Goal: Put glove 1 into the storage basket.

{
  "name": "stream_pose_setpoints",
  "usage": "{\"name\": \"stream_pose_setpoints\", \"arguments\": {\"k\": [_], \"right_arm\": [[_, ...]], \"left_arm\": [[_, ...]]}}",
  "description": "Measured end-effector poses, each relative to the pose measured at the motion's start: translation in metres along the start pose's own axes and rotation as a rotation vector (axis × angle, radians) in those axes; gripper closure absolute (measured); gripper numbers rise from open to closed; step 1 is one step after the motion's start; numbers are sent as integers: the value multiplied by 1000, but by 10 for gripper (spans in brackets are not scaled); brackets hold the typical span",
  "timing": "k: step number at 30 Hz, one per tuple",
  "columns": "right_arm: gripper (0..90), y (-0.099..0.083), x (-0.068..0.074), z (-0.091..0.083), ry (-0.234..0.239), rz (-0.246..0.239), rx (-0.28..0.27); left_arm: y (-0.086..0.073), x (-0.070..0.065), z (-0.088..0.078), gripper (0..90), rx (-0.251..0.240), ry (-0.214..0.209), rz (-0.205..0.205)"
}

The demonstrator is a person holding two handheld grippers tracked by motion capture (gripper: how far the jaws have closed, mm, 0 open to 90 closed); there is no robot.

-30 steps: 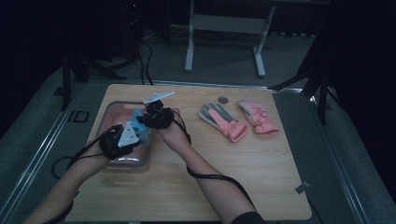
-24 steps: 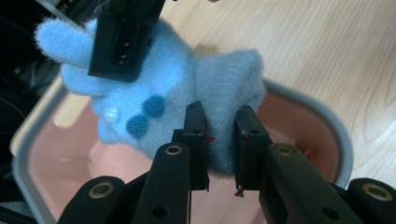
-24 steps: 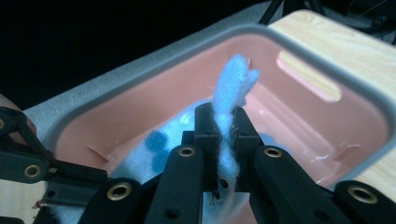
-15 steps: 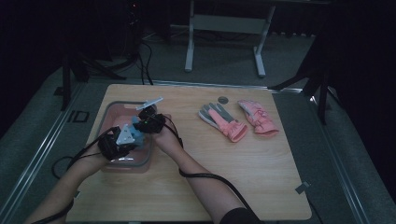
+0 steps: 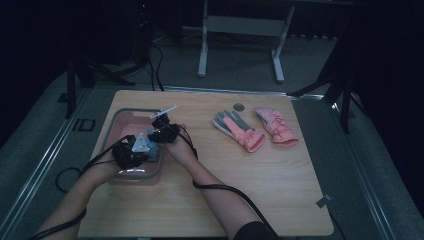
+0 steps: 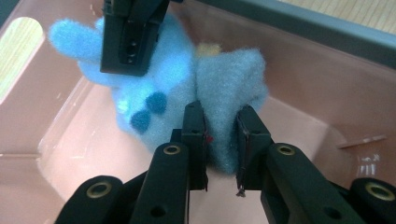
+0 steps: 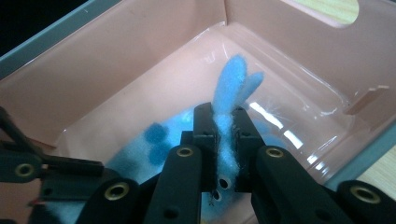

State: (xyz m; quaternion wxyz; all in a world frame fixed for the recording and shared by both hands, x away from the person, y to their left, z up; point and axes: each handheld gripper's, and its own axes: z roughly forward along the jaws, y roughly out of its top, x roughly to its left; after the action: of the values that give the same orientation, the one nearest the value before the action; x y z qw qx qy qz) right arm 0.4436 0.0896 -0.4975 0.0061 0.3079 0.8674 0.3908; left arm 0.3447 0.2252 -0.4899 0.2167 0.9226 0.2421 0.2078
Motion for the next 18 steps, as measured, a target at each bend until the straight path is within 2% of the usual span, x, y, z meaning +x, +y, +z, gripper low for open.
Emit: {"name": "stream_pose_setpoints", "arguments": {"k": [2, 5, 7, 10, 11, 14, 15, 18], "right_arm": [[769, 1, -2, 0, 17, -1, 10], [583, 4, 0, -3, 44, -15, 12], [528, 5, 2, -5, 29, -30, 12], [481, 4, -1, -12, 26, -26, -9], [453, 4, -3, -14, 40, -20, -19], [370, 4, -4, -24, 40, -20, -46], [350, 5, -5, -28, 44, -21, -54], [296, 3, -7, -39, 57, -21, -85]], "left_arm": [[1, 1, 2, 769, 2, -12, 2], [2, 1, 7, 762, 26, -15, 10], [2, 3, 9, 754, 37, -22, 9], [2, 4, 11, 717, 44, -33, 6], [2, 4, 12, 669, 52, -32, -4], [3, 5, 11, 476, 66, -22, -40], [3, 6, 11, 405, 67, -16, -61], [1, 10, 3, 275, 53, 3, -135]]}}
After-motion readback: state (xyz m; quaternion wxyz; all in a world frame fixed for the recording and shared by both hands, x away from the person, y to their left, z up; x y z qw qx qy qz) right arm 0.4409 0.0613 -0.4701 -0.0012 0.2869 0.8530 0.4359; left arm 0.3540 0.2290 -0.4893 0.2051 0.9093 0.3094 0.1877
